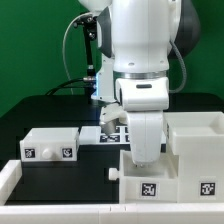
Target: Assemble drawer
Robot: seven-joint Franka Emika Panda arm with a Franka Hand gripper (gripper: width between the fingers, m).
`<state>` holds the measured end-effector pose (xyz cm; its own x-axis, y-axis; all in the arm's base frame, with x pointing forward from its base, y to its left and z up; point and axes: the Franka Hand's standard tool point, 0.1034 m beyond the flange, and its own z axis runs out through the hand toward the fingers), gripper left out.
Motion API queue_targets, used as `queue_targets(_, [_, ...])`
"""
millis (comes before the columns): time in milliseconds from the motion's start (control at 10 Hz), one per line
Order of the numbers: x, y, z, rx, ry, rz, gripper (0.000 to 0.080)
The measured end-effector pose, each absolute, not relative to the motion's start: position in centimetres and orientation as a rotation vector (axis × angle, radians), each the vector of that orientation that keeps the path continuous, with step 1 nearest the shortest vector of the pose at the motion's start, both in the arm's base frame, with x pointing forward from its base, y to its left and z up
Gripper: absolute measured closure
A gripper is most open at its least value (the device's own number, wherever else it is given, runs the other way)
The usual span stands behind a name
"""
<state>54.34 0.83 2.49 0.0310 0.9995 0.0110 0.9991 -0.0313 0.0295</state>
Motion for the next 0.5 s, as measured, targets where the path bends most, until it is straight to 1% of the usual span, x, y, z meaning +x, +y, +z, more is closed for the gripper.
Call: queue_targets(500, [54.23,2.08,2.00,2.249,2.194,0.038,0.0765])
